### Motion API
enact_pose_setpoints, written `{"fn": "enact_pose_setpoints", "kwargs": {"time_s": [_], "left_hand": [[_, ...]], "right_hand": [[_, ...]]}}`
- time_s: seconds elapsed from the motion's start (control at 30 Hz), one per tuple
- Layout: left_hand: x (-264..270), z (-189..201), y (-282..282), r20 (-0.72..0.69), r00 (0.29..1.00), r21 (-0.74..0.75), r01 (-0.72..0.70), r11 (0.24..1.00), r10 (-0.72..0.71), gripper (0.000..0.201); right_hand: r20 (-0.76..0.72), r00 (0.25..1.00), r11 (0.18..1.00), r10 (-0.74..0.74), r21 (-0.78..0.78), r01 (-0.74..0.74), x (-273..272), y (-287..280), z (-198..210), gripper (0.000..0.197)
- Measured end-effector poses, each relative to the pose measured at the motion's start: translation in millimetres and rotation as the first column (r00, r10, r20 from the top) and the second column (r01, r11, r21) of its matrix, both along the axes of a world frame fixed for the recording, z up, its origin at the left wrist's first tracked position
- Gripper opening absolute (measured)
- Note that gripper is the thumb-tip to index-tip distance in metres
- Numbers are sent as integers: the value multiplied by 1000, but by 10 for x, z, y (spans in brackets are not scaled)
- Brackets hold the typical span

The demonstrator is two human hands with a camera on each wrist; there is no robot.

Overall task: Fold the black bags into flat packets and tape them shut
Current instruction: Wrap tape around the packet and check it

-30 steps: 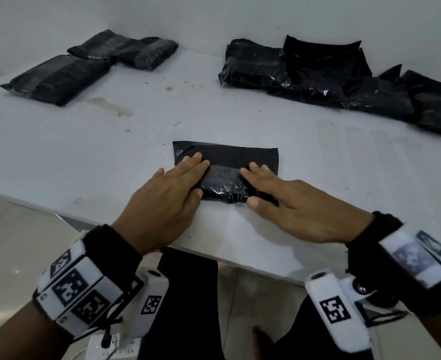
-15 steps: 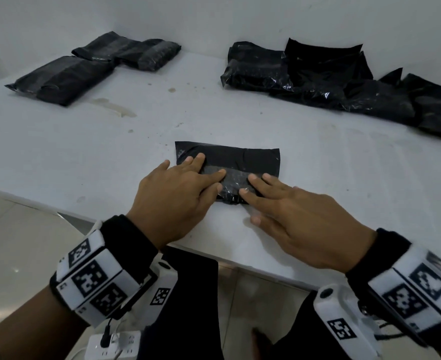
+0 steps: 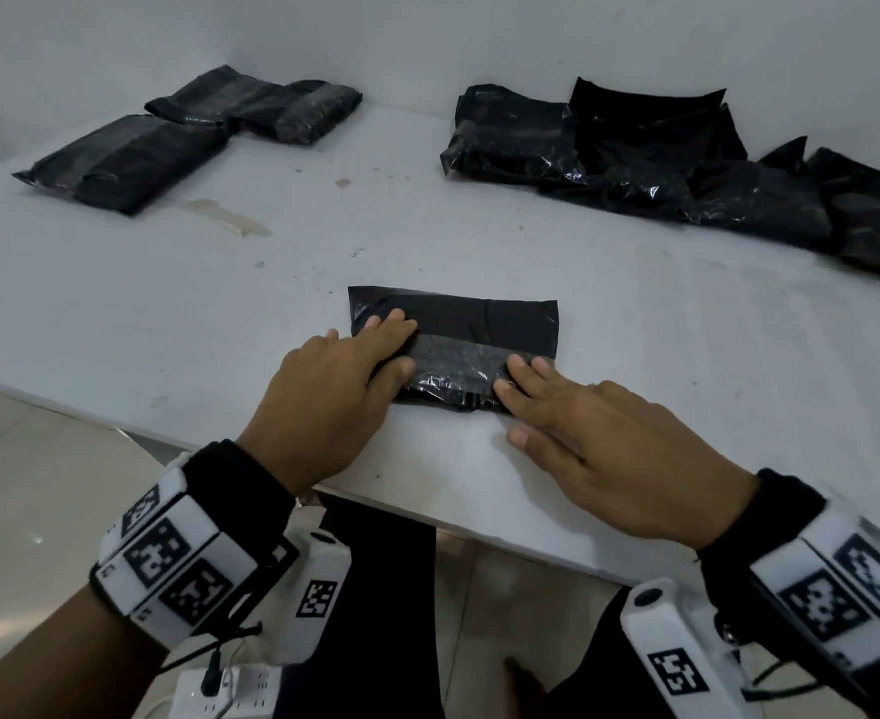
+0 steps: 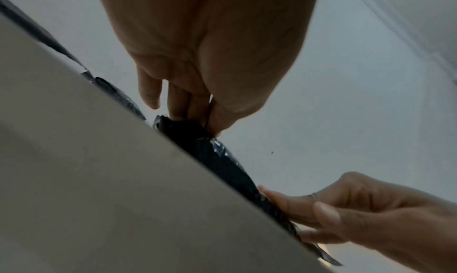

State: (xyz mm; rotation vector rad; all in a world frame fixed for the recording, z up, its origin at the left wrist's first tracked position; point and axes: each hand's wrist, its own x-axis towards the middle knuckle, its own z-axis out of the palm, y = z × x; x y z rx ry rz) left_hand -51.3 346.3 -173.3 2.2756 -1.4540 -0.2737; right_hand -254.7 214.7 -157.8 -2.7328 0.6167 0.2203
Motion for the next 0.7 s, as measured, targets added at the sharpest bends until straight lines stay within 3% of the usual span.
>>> {"fn": "enact_pose_setpoints", "kwargs": {"time_s": [0.1, 0.23, 0.37, 0.47, 0.7], "left_hand": [[30, 30, 0, -81, 997, -118, -8, 993, -1, 53], [-2, 68, -79, 17, 1000, -148, -3, 989, 6, 35], [-105, 54, -177, 123, 984, -65, 134, 989, -125, 55], [-92, 0, -195, 53, 986, -24, 162, 986, -161, 61], [12, -88, -166, -44, 980, -105, 186, 977, -192, 57]], "right_hand": [[29, 1000, 997, -7, 80, 4, -3, -65, 65, 51], [189, 982, 994, -30, -95, 48, 167, 1, 198, 34], [39, 997, 989, 67, -132, -61, 341, 15, 169, 49], [-14, 998, 996, 64, -64, -65, 339, -61, 95, 54], [-56, 998, 1000, 0, -28, -1, 137, -40, 62, 60]]}}
